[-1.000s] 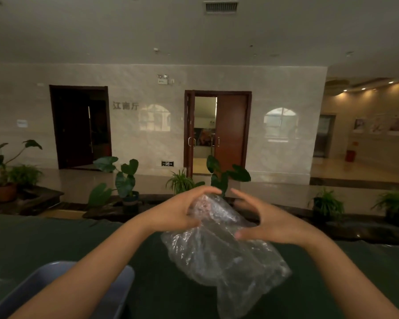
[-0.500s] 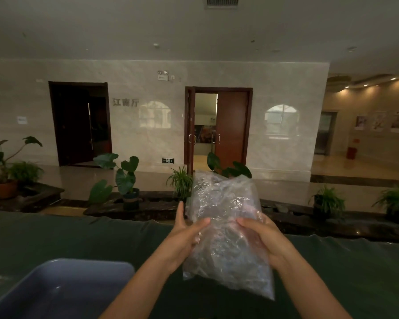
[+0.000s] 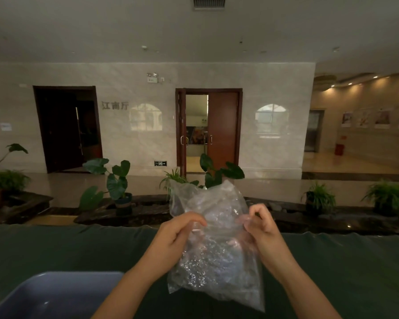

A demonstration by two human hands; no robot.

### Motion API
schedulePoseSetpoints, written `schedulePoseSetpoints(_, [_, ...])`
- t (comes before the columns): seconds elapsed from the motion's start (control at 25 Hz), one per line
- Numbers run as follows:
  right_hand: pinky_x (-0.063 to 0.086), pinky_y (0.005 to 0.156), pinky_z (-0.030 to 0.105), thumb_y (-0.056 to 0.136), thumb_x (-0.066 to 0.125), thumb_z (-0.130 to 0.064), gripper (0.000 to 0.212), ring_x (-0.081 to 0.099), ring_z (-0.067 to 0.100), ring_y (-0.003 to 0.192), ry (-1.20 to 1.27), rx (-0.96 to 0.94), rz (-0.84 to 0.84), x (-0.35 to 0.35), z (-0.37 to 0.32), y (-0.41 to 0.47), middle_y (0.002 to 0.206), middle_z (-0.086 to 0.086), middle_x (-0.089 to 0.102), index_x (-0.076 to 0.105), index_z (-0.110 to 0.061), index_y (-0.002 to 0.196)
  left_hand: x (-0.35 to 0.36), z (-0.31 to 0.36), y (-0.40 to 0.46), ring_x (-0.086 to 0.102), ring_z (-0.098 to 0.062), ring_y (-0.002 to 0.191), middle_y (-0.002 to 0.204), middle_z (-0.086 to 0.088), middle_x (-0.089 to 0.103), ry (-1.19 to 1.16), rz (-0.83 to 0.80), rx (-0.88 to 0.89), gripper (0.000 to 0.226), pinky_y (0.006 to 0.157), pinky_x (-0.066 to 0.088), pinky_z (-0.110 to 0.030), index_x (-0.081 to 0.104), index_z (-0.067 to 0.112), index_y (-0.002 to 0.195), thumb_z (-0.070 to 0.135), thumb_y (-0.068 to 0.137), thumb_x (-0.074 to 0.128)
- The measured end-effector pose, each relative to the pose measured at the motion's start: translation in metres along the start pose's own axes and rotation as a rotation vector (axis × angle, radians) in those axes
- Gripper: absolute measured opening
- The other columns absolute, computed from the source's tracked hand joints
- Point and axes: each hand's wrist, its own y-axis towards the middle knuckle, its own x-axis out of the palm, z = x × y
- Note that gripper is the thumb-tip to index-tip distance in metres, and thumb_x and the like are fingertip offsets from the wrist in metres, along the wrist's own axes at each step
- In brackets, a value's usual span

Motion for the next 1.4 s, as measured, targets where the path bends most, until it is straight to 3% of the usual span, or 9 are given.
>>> schedulePoseSetpoints(0.24, [0.055,0.076,0.020,0.074,0.074,-0.010,0.077,0.063,0.000,0.102,-0.430,0.060,-0.400,-0.013,-0.021,-0.008,0.127,-0.017,0.051,0.041,-0.051,0.130,-0.024,-0.003,0.008,0.037,0.017,0.121,0.129,0.048,0.037,-0.001,-0.179,-0.164,0.056,0.097,0.038,-0.017,0.039,0.059,0.125,0.066,0.072,0.056])
schedulePoseSetpoints(0.44, [0.043,0.069,-0.002,0.082,0.066,-0.011,0.080,0.052,-0.014,0.086,-0.953,-0.180,-0.193,0.011,-0.015,-0.006,0.111,-0.038,0.032,0.020,-0.050,0.134,-0.022,-0.010,0.009,0.032,0.003,0.121,0.121,0.051,0.022,0.150,-0.179,-0.297,0.104,0.095,0.037,-0.028,0.009,0.069,0.128,0.032,0.062,0.080])
schedulePoseSetpoints(0.56, [0.038,0.064,0.004,0.079,0.069,-0.012,0.030,0.048,-0.006,0.077,-1.097,-0.377,-0.012,0.017,-0.005,-0.005,0.088,-0.024,0.041,0.062,-0.030,0.102,-0.020,-0.014,0.007,0.038,-0.007,0.115,0.116,0.018,0.036,0.431,-0.095,-0.294,0.072,0.096,0.040,-0.025,0.040,0.054,0.123,0.034,0.066,0.078])
schedulePoseSetpoints(0.72, [0.039,0.076,0.009,0.076,0.069,-0.009,0.025,0.047,-0.004,0.096,-0.989,-0.326,0.023,0.009,-0.004,-0.001,0.099,-0.016,0.049,0.054,-0.026,0.065,-0.022,-0.021,0.006,0.004,-0.006,0.142,0.149,0.022,0.018,0.699,-0.012,-0.004,0.015,0.119,0.000,-0.040,0.070,0.033,0.080,0.043,0.070,0.073])
schedulePoseSetpoints(0.92, [0.051,0.067,0.020,0.082,0.063,-0.021,0.012,0.058,-0.003,0.073,-0.876,-0.135,-0.066,0.003,-0.016,-0.003,0.084,-0.009,0.064,0.054,-0.026,0.075,-0.031,-0.020,0.007,0.055,0.000,0.058,0.064,0.010,0.063,0.284,-0.192,-0.214,0.026,0.056,0.044,-0.017,0.067,0.021,0.061,0.044,0.071,0.072])
schedulePoseSetpoints(1.04, [0.036,0.099,0.023,0.074,0.063,-0.048,0.050,0.038,-0.008,0.118,-1.114,-0.120,-0.397,0.015,-0.024,-0.011,0.129,-0.031,0.038,0.047,-0.047,0.120,-0.024,-0.019,0.005,0.044,-0.004,0.053,0.059,0.004,0.051,0.429,-0.333,-0.138,0.035,0.054,0.036,-0.020,0.060,0.010,0.060,0.039,0.074,0.072])
schedulePoseSetpoints(1.16, [0.050,0.088,0.026,0.076,0.066,-0.038,0.048,0.055,-0.004,0.102,-1.186,-0.161,-0.479,0.036,-0.020,-0.012,0.118,-0.024,0.056,0.048,-0.044,0.120,-0.022,-0.008,0.008,0.053,0.009,0.076,0.086,0.024,0.060,0.230,-0.332,-0.188,0.019,0.072,0.043,-0.020,0.064,0.033,0.076,0.050,0.069,0.070])
schedulePoseSetpoints(1.32, [0.055,0.076,0.040,0.080,0.064,-0.014,0.005,0.062,0.019,0.078,-0.863,-0.079,0.027,0.041,-0.004,-0.009,0.084,0.004,0.064,0.060,-0.015,0.083,-0.002,-0.001,-0.003,0.014,-0.015,0.138,0.154,0.014,0.006,-0.148,0.281,-0.532,0.121,0.109,0.023,-0.050,0.009,0.052,0.138,0.088,0.033,0.059])
schedulePoseSetpoints(1.4, [0.056,0.071,0.041,0.079,0.066,-0.011,0.011,0.064,0.026,0.081,-0.635,-0.019,0.141,0.048,0.004,-0.012,0.086,0.010,0.064,0.057,-0.013,0.085,0.017,0.001,-0.009,0.014,-0.030,0.141,0.158,0.003,-0.001,-0.226,0.211,-0.704,0.141,0.109,0.026,-0.059,-0.013,0.050,0.138,0.074,0.030,0.073])
